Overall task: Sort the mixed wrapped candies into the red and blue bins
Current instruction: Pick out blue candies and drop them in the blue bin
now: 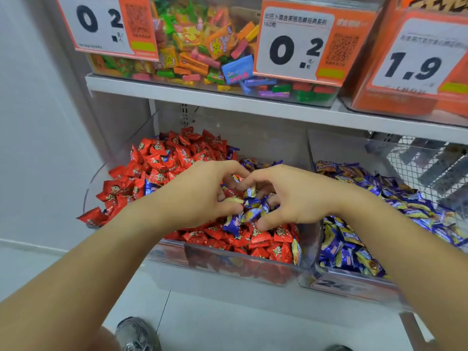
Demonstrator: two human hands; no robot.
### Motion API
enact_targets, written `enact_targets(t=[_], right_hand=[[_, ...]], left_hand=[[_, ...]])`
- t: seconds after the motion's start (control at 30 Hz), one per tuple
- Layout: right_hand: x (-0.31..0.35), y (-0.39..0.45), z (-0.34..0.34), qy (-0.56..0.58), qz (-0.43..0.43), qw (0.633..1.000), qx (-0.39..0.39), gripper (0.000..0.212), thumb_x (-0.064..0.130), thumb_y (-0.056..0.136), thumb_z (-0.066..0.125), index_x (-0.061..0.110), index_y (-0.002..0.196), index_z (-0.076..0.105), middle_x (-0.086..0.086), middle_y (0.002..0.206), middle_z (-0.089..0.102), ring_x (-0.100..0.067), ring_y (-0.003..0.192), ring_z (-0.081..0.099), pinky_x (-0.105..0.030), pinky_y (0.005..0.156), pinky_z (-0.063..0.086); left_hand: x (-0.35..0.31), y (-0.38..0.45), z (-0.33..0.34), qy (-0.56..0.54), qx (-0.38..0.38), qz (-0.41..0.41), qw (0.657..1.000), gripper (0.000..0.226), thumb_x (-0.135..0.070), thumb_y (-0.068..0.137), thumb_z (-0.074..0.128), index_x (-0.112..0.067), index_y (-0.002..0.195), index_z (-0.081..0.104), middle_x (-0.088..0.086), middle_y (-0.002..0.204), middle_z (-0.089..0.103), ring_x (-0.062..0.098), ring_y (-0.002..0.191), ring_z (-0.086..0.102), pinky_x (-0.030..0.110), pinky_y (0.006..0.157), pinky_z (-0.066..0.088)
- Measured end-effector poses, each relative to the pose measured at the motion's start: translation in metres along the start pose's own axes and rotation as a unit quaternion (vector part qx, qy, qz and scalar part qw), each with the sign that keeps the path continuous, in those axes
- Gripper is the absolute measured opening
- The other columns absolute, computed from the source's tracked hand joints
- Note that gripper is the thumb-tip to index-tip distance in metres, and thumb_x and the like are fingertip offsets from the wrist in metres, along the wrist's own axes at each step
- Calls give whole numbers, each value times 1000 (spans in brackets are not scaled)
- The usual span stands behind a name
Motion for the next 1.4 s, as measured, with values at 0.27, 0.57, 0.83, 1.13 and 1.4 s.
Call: enact_targets(t=[0.27, 0.57, 0.83, 1.13, 1.4], right_hand=[[0, -9, -9, 10, -10, 993, -120, 31, 39, 82, 79, 48, 109, 66, 13, 104, 64, -6, 102, 60, -23, 78, 47], [5, -18, -12, 26, 12, 992, -121, 8, 36, 103, 48, 31, 107, 53, 7, 64, 52, -3, 47, 49, -17, 50, 38], [10, -21, -4, 47, 36, 997, -42, 4, 33, 102, 52, 31, 100, 55, 2, 72, 71, -3, 53, 67, -19, 53, 50], [27, -11, 27, -123, -27, 992, 25, 41, 59, 86, 65, 35, 118, 57, 14, 87, 55, -1, 84, 44, -28, 78, 43], [27, 1, 35, -117, -71, 991, 5, 16, 42, 88, 71, 32, 98, 62, 6, 92, 63, -10, 91, 51, -40, 86, 49]], left_hand=[[7, -1, -8, -37, -15, -30, 999, 18, -28, 102, 44, -39, 107, 59, 4, 79, 69, 19, 52, 52, 41, 54, 49], [-7, -6, 20, 185, 90, -12, 979, 44, -58, 70, 77, -33, 83, 44, -9, 79, 53, 7, 68, 49, 33, 62, 46], [0, -2, 6, 100, 47, -5, 994, 32, -38, 74, 82, -32, 92, 56, -13, 83, 60, 0, 67, 56, 20, 61, 45], [22, -9, -24, 44, -42, -63, 996, 31, -35, 81, 76, -32, 104, 55, -6, 86, 66, 6, 59, 56, 28, 61, 46], [25, -13, -30, -10, -93, -89, 992, 20, -35, 94, 61, -16, 99, 64, 5, 66, 61, 4, 44, 45, 14, 47, 36]])
Point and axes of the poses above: each hand's wrist, its own y-axis towards the middle knuckle, its own z-axis out of the palm, x = y × z, the point moved 5 cm from there along y, towards the middle knuckle
